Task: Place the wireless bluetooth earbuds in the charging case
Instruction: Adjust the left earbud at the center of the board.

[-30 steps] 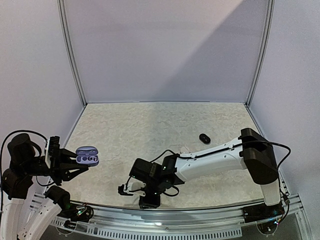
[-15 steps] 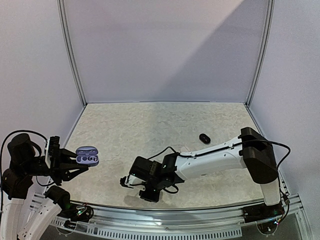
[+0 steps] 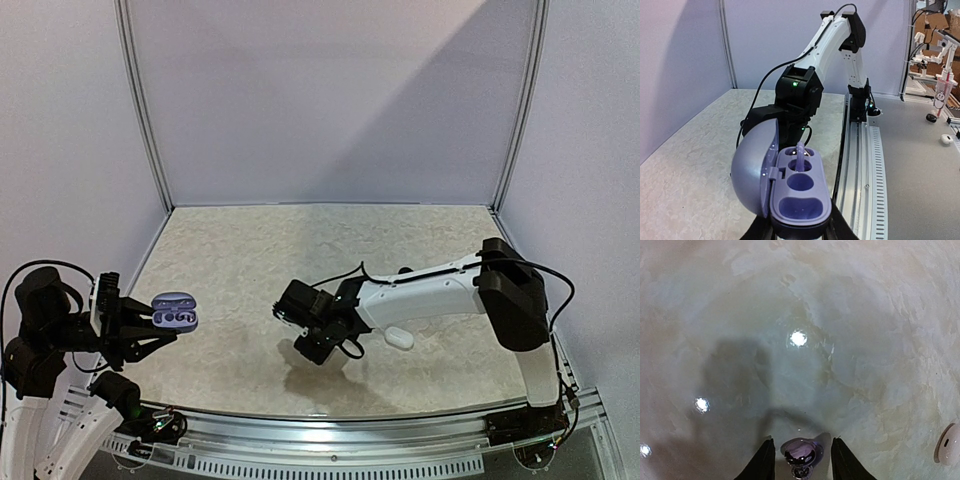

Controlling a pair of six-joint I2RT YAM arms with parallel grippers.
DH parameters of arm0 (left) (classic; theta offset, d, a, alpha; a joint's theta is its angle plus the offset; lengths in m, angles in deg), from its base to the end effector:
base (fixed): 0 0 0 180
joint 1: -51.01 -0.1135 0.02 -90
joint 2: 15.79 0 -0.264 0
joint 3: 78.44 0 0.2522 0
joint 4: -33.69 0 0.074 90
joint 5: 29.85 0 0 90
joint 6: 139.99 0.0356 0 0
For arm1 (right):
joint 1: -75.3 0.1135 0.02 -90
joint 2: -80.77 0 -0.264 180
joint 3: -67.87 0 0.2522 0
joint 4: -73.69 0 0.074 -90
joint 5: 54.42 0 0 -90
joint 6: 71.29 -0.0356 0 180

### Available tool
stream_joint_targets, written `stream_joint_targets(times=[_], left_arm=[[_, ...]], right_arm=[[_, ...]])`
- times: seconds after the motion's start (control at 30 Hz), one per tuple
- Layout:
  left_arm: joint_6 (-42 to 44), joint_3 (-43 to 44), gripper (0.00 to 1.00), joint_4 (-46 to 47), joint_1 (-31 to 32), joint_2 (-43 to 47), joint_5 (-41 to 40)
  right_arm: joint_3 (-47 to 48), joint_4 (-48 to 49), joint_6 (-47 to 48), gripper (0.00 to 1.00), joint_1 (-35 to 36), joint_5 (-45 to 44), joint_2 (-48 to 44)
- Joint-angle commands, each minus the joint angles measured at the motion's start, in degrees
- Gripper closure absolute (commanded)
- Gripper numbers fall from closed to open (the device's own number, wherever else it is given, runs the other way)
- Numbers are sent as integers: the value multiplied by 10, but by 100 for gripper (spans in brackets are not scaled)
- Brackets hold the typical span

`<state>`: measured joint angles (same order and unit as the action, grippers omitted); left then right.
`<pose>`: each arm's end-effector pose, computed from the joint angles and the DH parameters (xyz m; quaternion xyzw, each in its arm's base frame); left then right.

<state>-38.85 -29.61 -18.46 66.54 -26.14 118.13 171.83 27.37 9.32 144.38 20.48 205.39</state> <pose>0.0381 -0.0419 0.2959 0.4500 0.6001 -0.4015 0.5255 0.1688 0.4155 0.1420 -0.4607 0.8556 0.0254 0.2346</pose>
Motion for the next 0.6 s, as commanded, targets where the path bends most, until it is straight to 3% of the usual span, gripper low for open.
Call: stream_joint_targets(times=[0.0, 0.17, 0.33, 0.43, 0.57], left_arm=[[5, -5, 100, 1, 6, -6, 0], [5, -6, 100, 2, 6, -7, 0], [5, -6, 100, 2, 6, -7, 1], [5, -5, 100, 1, 6, -8, 1], [5, -6, 100, 1, 6, -6, 0]], right_arm=[[19, -26, -30, 53, -3, 18, 24], [31, -19, -39, 41, -8, 36, 1], [17, 3, -48, 38, -26, 65, -44], [-20, 41, -51, 46, -51, 125, -85], [-39, 48, -49, 65, -74, 145, -108]])
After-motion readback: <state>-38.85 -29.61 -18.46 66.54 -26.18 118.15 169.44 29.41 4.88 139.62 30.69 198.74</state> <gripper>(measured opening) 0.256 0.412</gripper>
